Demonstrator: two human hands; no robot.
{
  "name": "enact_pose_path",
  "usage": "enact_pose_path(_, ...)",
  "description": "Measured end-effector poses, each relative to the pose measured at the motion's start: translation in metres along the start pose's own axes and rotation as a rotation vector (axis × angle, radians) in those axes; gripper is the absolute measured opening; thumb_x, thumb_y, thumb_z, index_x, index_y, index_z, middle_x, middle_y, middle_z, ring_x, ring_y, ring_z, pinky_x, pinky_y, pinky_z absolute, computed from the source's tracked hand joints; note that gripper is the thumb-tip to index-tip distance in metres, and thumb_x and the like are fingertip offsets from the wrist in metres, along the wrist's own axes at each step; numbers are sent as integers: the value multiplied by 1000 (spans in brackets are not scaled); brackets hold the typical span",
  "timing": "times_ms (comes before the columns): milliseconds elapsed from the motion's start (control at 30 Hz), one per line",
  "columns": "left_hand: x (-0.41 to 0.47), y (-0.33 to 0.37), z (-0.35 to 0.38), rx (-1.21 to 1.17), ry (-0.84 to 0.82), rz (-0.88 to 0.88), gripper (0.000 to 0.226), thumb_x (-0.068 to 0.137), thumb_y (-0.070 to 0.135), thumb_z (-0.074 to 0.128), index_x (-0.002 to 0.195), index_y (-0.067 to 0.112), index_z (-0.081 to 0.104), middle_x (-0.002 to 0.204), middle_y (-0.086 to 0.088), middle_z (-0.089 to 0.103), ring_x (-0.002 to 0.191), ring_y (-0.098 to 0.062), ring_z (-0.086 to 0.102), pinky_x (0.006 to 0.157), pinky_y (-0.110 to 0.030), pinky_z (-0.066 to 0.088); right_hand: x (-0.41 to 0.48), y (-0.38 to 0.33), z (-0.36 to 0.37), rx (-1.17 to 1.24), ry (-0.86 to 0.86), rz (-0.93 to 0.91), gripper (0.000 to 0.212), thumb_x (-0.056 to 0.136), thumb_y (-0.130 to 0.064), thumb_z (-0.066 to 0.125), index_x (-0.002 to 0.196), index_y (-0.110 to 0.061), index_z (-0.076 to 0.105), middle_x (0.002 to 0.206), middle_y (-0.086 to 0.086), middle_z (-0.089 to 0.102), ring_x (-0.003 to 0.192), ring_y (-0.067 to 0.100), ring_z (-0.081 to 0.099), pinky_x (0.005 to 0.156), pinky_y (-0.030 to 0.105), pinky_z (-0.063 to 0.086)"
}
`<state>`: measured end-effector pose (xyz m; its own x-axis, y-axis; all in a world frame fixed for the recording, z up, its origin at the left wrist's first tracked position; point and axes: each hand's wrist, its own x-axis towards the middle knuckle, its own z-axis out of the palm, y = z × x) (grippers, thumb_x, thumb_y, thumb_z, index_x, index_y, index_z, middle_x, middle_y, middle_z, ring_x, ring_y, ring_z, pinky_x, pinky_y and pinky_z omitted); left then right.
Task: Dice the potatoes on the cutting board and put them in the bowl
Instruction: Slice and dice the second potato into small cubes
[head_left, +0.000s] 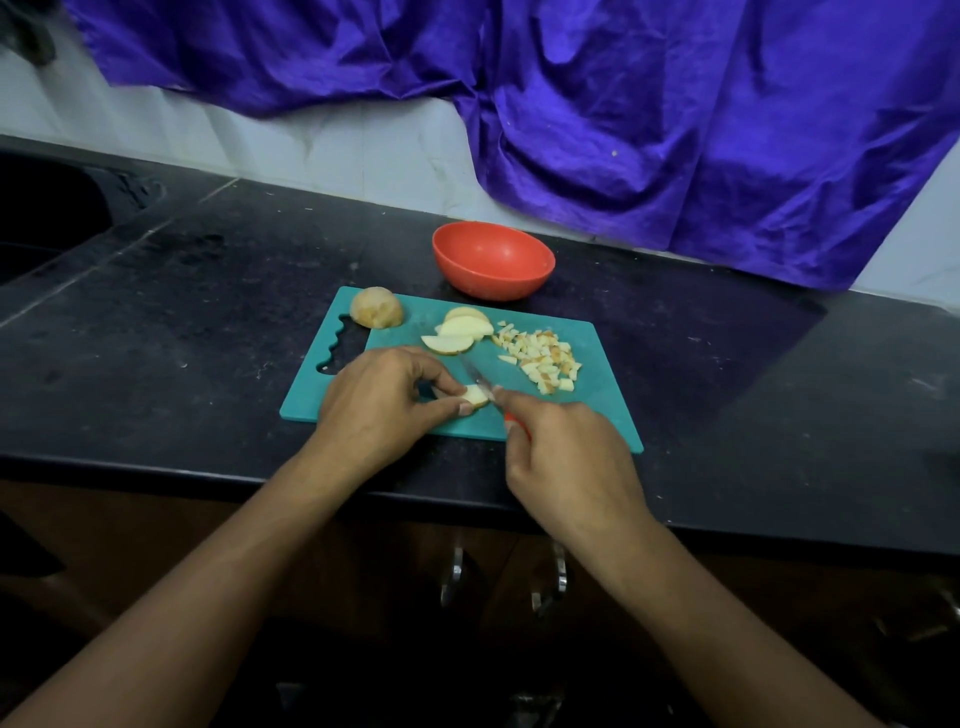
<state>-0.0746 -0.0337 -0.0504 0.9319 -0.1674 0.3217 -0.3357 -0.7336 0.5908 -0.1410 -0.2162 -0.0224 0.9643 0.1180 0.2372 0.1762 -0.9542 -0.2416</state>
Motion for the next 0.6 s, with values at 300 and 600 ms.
enact_pose_path(300, -1, 1, -1, -10, 12, -33, 20, 76, 51, 83, 88, 37, 76, 82, 23, 64, 69, 3, 49, 58, -20, 32, -2, 4, -6, 28, -72, 12, 44, 106, -34, 45, 149, -42, 48, 91, -10, 65, 73, 9, 58, 61, 26, 42)
enact_pose_path(600, 0, -1, 1, 24, 34, -1, 21, 75, 53, 83, 86, 36, 76, 90, 21, 68, 74, 4, 52, 60, -19, 34, -1, -6, -3, 56, 0, -6, 42, 105, -33, 46, 146, -41, 52, 95, -8, 70, 75, 8, 58, 63, 29, 43)
